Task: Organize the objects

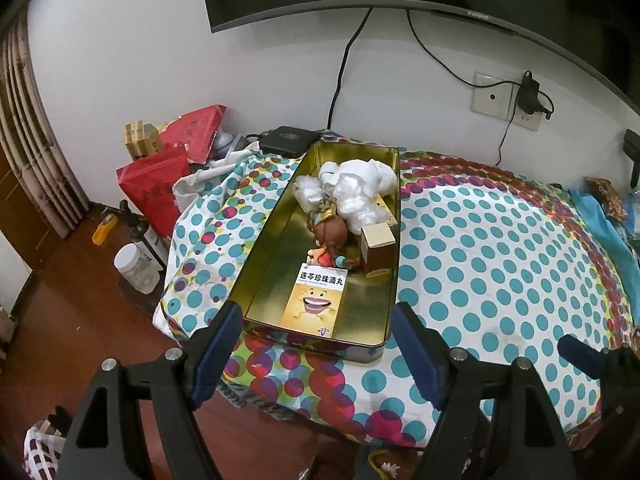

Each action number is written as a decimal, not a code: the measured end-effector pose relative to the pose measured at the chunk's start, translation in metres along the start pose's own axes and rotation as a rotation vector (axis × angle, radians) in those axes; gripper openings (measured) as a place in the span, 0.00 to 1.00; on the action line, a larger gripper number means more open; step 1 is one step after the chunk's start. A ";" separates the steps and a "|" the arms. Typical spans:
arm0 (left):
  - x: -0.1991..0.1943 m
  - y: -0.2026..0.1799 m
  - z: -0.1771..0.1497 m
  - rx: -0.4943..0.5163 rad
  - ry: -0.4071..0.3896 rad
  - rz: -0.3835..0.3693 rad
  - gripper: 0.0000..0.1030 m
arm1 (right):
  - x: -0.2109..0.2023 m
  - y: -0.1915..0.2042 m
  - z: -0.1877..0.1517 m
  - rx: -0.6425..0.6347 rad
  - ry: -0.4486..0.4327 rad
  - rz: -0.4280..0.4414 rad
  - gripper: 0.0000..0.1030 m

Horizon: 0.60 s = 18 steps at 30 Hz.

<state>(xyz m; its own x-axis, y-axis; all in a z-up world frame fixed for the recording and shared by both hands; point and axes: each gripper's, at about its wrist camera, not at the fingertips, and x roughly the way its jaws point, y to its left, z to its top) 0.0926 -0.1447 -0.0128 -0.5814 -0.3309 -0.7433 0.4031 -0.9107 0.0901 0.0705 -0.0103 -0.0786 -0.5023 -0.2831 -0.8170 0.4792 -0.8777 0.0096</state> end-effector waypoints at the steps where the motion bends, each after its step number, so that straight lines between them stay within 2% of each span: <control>1: 0.000 0.000 0.000 0.002 0.003 0.001 0.77 | 0.000 0.001 0.000 -0.001 0.000 0.003 0.99; 6: 0.000 0.000 0.000 0.008 0.017 0.002 0.77 | 0.001 0.004 0.000 0.001 0.008 0.007 0.99; 18: 0.006 -0.013 0.001 0.068 0.027 -0.060 0.77 | -0.002 -0.003 0.000 0.029 0.011 -0.016 0.99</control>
<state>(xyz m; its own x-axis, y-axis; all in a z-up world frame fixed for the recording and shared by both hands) 0.0832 -0.1348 -0.0174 -0.5830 -0.2696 -0.7664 0.3189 -0.9436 0.0893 0.0700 -0.0072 -0.0774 -0.5014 -0.2650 -0.8236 0.4504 -0.8927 0.0131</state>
